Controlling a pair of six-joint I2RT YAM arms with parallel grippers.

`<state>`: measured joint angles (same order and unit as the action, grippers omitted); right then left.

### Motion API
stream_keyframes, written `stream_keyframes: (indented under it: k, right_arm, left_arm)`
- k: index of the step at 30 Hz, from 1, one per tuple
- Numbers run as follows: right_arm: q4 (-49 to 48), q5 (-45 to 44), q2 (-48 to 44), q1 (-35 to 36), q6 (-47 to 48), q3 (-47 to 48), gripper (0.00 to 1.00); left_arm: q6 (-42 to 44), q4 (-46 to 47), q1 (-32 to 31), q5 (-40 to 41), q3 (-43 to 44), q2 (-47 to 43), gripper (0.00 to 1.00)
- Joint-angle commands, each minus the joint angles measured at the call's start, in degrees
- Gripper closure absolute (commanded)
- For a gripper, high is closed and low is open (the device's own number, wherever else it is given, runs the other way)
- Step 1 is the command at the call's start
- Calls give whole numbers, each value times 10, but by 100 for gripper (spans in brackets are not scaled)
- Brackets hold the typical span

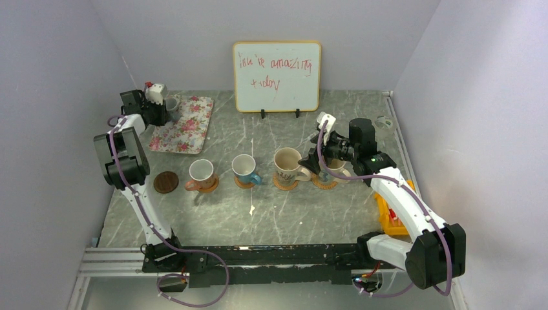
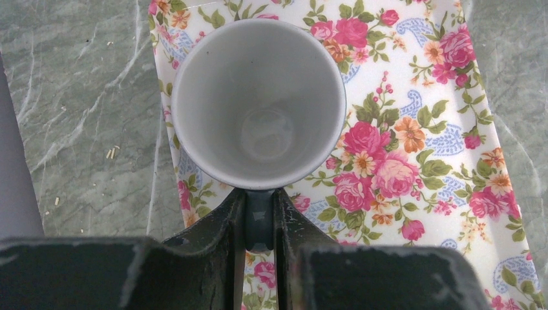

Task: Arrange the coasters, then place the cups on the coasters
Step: Pick up the cup from the tray.

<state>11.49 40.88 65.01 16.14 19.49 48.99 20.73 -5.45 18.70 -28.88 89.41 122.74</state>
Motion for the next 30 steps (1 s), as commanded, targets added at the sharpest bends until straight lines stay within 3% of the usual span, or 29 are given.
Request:
stream_keyframes:
  k: [1, 14, 30]
  right_arm:
    - [-14, 16, -10, -3, 5, 1, 0]
    - [-14, 17, -11, -3, 5, 1, 0]
    - [-13, 19, -12, -3, 5, 2, 0]
  left_arm:
    - [-1, 12, 4, -25, 5, -11, 95]
    - [-52, 95, 13, -55, -54, -81, 95]
    - [-37, 102, 18, -99, -125, -181, 95]
